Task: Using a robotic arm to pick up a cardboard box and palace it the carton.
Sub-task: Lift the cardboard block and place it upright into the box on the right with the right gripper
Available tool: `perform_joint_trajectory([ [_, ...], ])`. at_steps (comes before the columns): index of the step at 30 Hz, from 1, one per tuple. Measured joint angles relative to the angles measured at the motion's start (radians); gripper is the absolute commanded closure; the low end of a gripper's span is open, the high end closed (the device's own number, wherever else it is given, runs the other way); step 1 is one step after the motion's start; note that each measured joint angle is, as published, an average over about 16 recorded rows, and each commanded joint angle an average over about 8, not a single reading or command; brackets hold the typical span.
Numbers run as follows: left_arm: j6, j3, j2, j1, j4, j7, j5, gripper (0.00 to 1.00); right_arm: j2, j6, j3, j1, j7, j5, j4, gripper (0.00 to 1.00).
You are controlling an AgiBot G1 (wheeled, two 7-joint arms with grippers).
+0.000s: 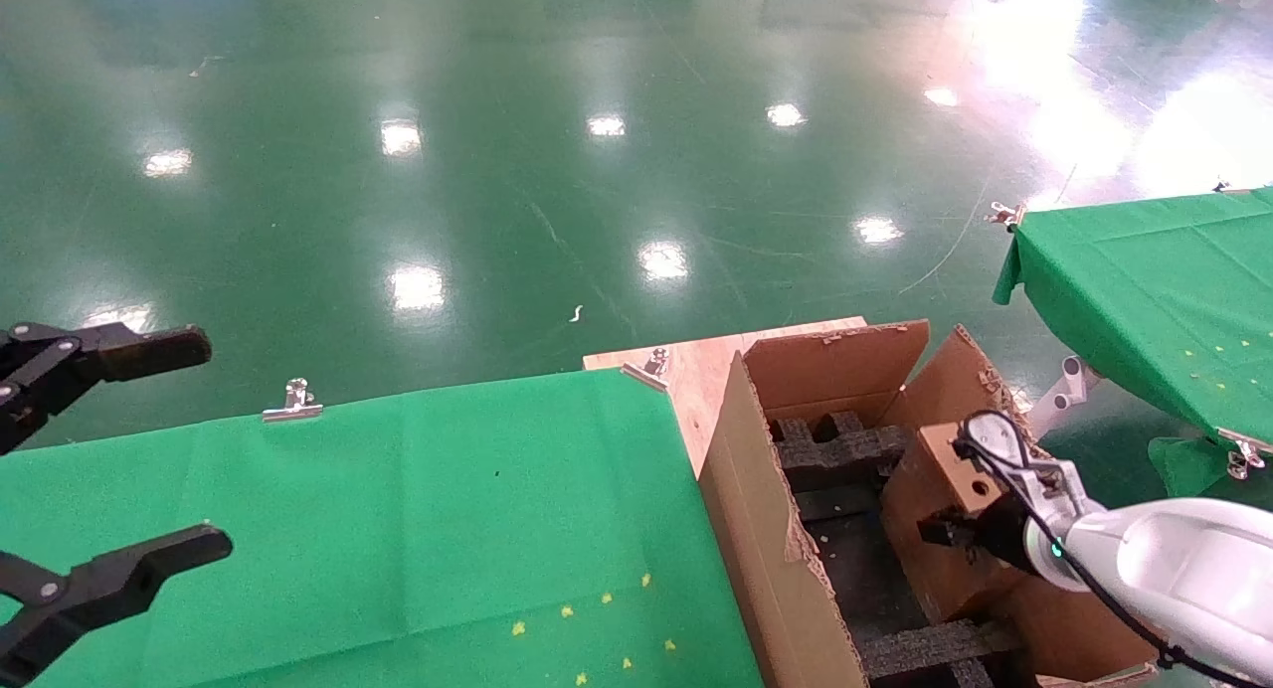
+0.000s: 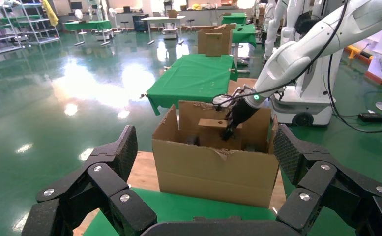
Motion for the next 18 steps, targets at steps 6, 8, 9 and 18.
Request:
perform_joint_trajectory([
  [6,0.0,0.0,0.0,0.0,0.0,0.0,0.0,0.0,-0.02,0.018,-0.009,-0.025,0.008,-0.007,-0.026,1.0],
  [8,0.0,0.0,0.0,0.0,0.0,0.0,0.0,0.0,-0.026,0.025,-0.012,-0.032,0.008,-0.006,-0.037,1.0],
  [9,0.0,0.0,0.0,0.0,0.0,0.0,0.0,0.0,-0.029,0.029,-0.014,-0.035,0.007,-0.005,-0.042,1.0],
  [18,0.0,0.0,0.0,0.0,0.0,0.0,0.0,0.0,-0.05,0.061,-0.025,-0.053,-0.01,0.006,-0.083,0.31],
])
